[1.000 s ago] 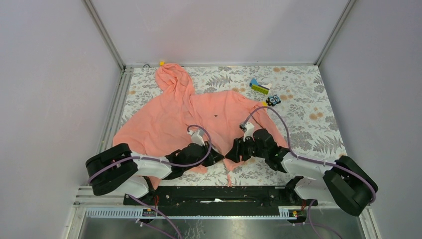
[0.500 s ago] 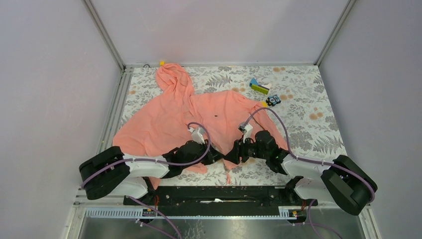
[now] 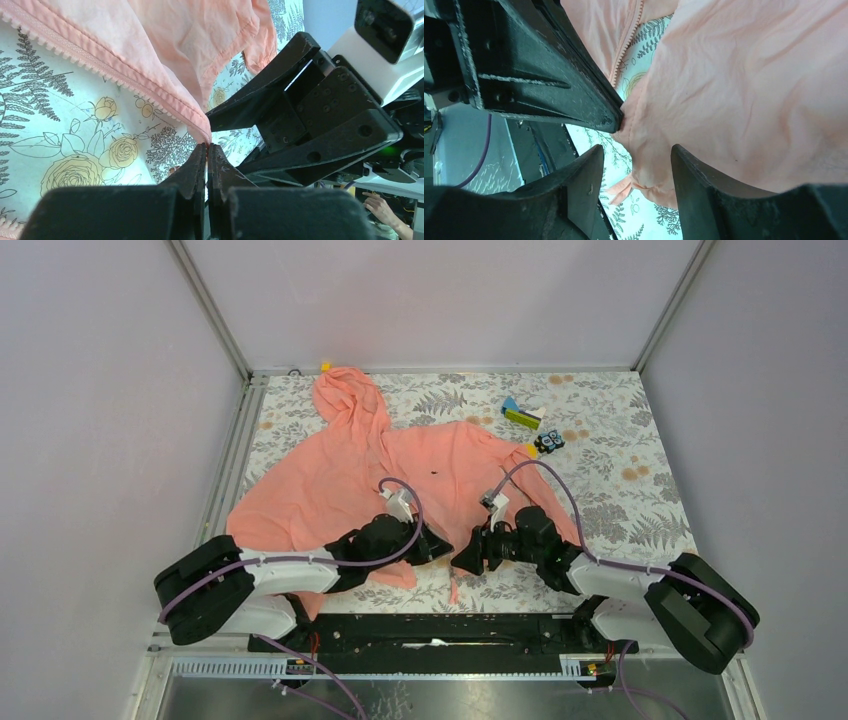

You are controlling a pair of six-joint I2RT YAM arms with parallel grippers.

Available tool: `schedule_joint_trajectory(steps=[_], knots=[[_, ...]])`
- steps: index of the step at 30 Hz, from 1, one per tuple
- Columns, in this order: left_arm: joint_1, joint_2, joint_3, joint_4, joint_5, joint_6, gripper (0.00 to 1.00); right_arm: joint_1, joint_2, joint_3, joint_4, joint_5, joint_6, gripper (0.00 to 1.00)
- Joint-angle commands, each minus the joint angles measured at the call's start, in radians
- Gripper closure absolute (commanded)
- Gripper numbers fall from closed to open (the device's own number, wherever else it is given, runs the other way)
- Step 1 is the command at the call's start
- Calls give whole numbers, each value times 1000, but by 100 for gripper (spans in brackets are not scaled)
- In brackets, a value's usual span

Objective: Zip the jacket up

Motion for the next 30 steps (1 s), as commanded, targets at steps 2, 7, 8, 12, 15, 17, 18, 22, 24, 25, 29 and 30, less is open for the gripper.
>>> schedule_joint_trajectory(steps=[2, 7, 8, 12, 15, 17, 18, 22, 24, 25, 29, 30], knots=[[8, -26, 44, 22, 35, 23, 100, 7, -17, 1, 53, 9, -20, 41], [11, -11, 55, 23, 54, 22, 100, 6, 17, 21, 68, 13, -16, 47], [11, -9, 57, 23, 56, 21, 100, 7, 19, 22, 69, 15, -14, 48], [18, -15, 66, 17, 60, 22, 100, 8, 26, 18, 84, 20, -10, 52], [23, -28, 72, 5, 59, 25, 100, 6, 41, 22, 81, 17, -10, 42], [24, -33, 76, -1, 60, 25, 100, 7, 47, 25, 77, 28, -12, 40], [24, -33, 77, -1, 62, 25, 100, 7, 46, 27, 72, 34, -15, 40], [27, -30, 85, -2, 69, 25, 100, 7, 35, 30, 67, 58, -21, 46], [28, -33, 87, -5, 70, 26, 100, 7, 24, 26, 69, 60, -27, 52], [30, -36, 87, -11, 69, 27, 100, 7, 18, 24, 70, 63, -29, 55], [45, -65, 84, -51, 67, 28, 100, 7, 8, 8, 83, 75, -33, 69], [50, -80, 84, -65, 65, 26, 100, 7, 11, 9, 82, 82, -31, 71]])
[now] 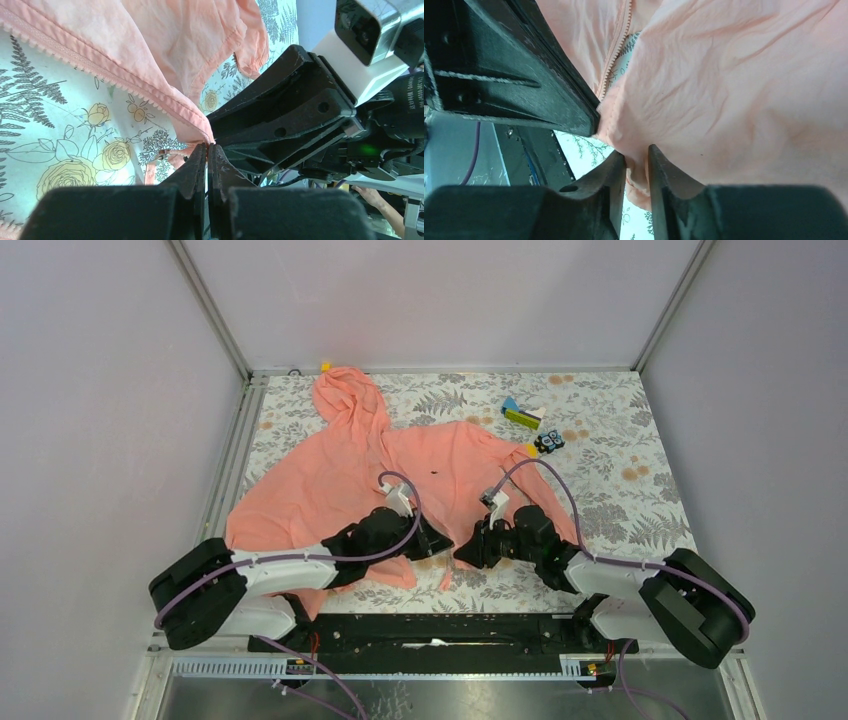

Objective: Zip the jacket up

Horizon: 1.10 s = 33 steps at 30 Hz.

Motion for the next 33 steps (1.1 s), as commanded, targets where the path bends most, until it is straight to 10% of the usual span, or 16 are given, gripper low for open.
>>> schedule_joint_trajectory(steps=[1, 10, 23, 26, 33], knots=[[25, -76, 41, -30, 19, 10, 100, 7, -17, 14, 48, 44, -12, 73], [57, -301, 80, -326, -23, 71, 54, 6, -8, -29, 230, -40, -78, 100], [95, -482, 116, -672, -86, 63, 5, 7, -12, 48, 243, -31, 4, 100], [123, -425, 184, -845, -87, 50, 5, 7, 2, 115, 102, -34, -6, 100], [170, -272, 256, -1056, 69, -57, 36, 6, -46, 52, 129, 34, -19, 100]])
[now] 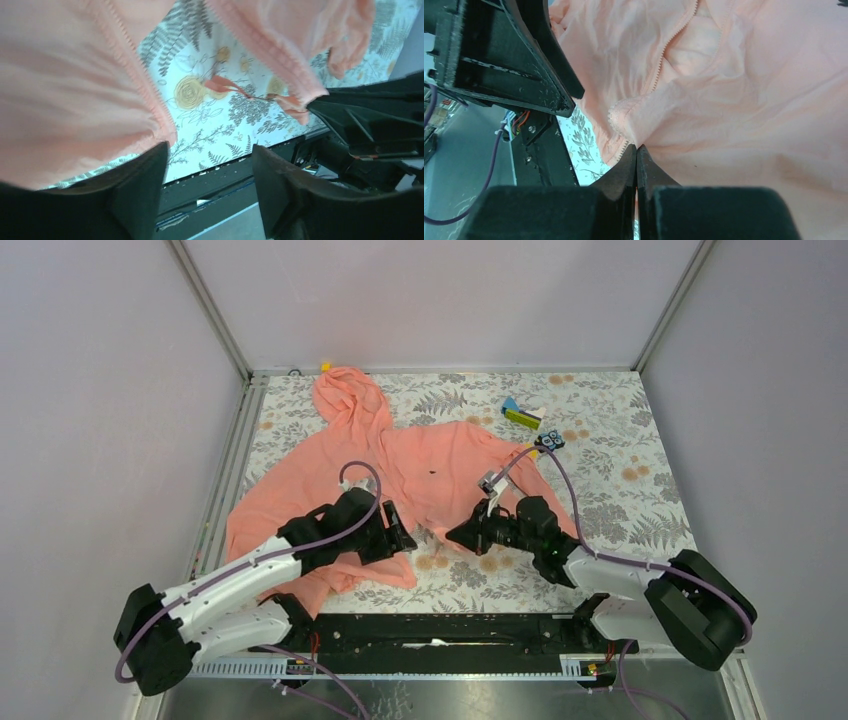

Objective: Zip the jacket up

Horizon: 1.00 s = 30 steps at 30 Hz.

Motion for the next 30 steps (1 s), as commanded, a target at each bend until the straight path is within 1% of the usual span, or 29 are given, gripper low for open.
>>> schedule_joint_trajectory(steps=[1, 2, 6, 10, 13, 16, 18, 21, 25, 28, 30], knots=[[36, 89, 39, -138, 148, -102, 41, 6, -48, -39, 31, 70, 1, 100], [41, 116, 45, -159, 168, -123, 43, 6, -56, -43, 29, 84, 5, 100], [57, 201, 77, -247, 181, -220, 43, 7, -78, -59, 30, 100, 12, 100], [76, 262, 63, -247, 213, -349, 42, 6, -101, -78, 18, 100, 20, 100], [82, 336, 116, -270, 190, -368, 43, 7, -132, -93, 9, 117, 23, 100], [81, 435, 215, -380, 145, -379, 43, 6, -171, -105, 0, 141, 27, 100], [81, 499, 260, -429, 132, -390, 44, 7, -193, -115, -5, 158, 31, 100], [82, 572, 280, -444, 139, -402, 47, 7, -219, -126, -12, 181, 33, 100], [79, 588, 281, -448, 152, -450, 55, 6, -240, -136, -18, 197, 35, 100], [78, 549, 257, -445, 118, -493, 56, 7, -243, -135, -20, 202, 35, 100], [78, 547, 231, -422, 129, -497, 59, 8, -243, -136, -21, 206, 33, 100]])
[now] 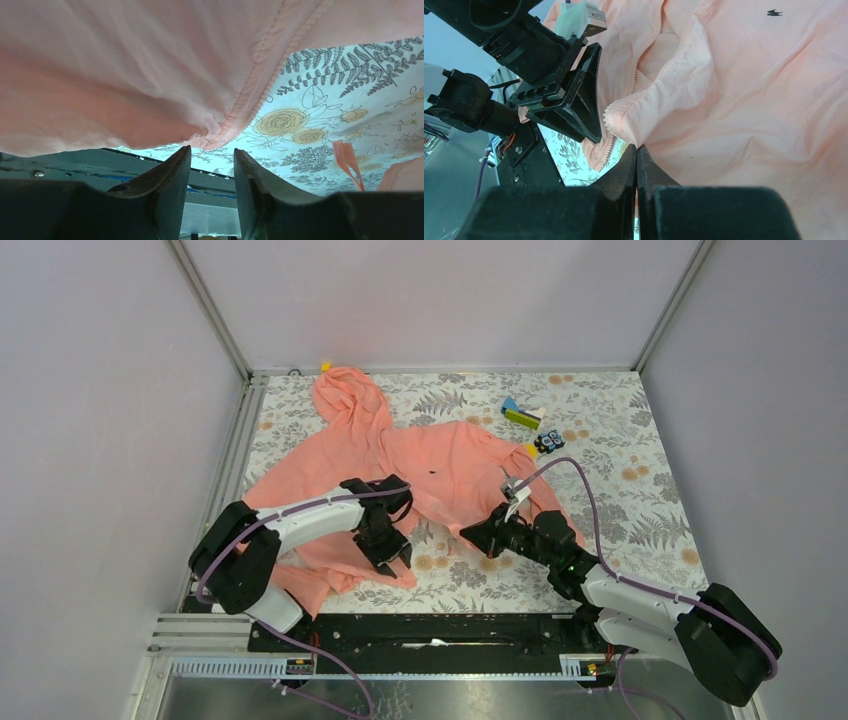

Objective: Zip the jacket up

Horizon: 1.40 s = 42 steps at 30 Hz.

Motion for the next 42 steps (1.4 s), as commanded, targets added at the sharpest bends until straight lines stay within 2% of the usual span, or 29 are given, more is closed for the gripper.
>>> schedule_joint_trajectory(steps=[1, 6, 14, 18, 22, 25, 28, 32, 35, 36, 42], knots=[[-1, -35, -39, -16, -5, -104, 60, 7, -13, -6, 9, 33, 0, 100], [-11, -5, -56, 14, 10, -103, 60, 6, 0, -6, 7, 32, -1, 100], [-11, 37, -65, 58, -7, -95, 53, 8, 3, -6, 5, 36, -5, 100], [-11, 45, -97, 60, -16, -99, 55, 7, 2, -5, 5, 38, -4, 100], [-11, 65, -86, 61, -47, -77, 62, 6, 5, -4, 5, 36, -4, 100], [-10, 81, -78, 75, -64, -50, 79, 8, 4, -6, 5, 39, -4, 100], [-10, 80, -58, 89, -106, -1, 87, 7, 13, -5, 5, 34, -7, 100], [-10, -2, -23, 143, -186, 117, 92, 7, 49, 14, 10, -12, -12, 100], [-10, -100, -53, 267, -195, 245, 97, 6, 111, 46, 31, -92, 1, 100], [-10, -135, -75, 312, -189, 286, 100, 7, 140, 62, 38, -126, 10, 100], [-10, -445, -334, 643, -199, 398, 100, 7, 302, 153, 120, -321, 81, 100]])
